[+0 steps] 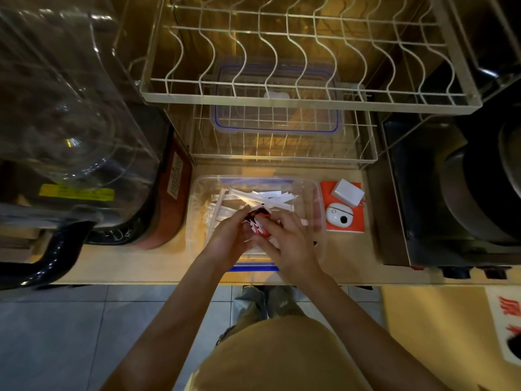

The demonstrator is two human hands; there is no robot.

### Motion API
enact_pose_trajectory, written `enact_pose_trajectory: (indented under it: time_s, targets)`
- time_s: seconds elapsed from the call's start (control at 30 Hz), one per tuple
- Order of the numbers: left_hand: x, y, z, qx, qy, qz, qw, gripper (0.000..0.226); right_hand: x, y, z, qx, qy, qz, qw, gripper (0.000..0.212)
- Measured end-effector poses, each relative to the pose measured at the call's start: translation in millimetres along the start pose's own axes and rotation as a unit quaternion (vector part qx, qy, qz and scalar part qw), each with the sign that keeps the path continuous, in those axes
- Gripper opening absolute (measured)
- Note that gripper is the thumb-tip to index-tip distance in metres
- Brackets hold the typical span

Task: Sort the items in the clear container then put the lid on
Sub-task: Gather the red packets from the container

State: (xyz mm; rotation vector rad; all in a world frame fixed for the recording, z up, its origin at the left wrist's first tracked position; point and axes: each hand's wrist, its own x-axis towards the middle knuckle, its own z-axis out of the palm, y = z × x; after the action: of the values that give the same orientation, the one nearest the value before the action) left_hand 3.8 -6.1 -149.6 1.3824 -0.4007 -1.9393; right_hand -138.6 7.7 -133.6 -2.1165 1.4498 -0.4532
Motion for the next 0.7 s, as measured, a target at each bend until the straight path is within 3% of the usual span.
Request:
enact_pose_trajectory:
  time_s: [0.1,0.2,0.27,0.33,0.4,0.5,0.57,0.7]
  targets:
    - [-2.1,-2.2,0.0,0.046,-0.003,0.013,0.999,0.027,-0.6,5.3,-1.8,0.069,-0.083,0.025,0.994,0.044]
    - [-2.2,-1.9,-0.3,0.052,0.038,0.002,0.998,0.025,6.5,11.1,-17.1,0.273,-0.075,0.163,0.945,0.023]
    - [-1.9,-1.8,-2.1,0.072,0.050,0.004,0.996,0.027,14.8,20.9,-32.1,0.317,-0.058,0.231,0.918,0.018]
    - [-3.5,-3.6,-3.1,0.089,0.053,0.014,0.995,0.027,24.3,32.8,-49.3,0.218,-0.097,0.203,0.950,0.020]
    - [-4.9,-5.2,-2.0,0.106,0.054,0.024,0.993,0.029,31.0,38.3,-61.9,0.082,-0.202,0.128,0.967,0.020]
    - [-3.6,-7.4,1.5,0.156,0.067,0.049,0.984,0.037,29.2,37.7,-66.4,-0.102,-0.353,0.028,0.930,0.023]
    - [-2.5,-9.4,5.0,0.184,0.082,0.070,0.977,0.039,23.9,34.0,-62.3,-0.173,-0.379,-0.010,0.909,0.024]
    - [-2.4,-14.3,7.0,0.200,0.076,0.103,0.971,0.044,19.9,32.1,-54.6,-0.206,-0.398,-0.010,0.894,0.023]
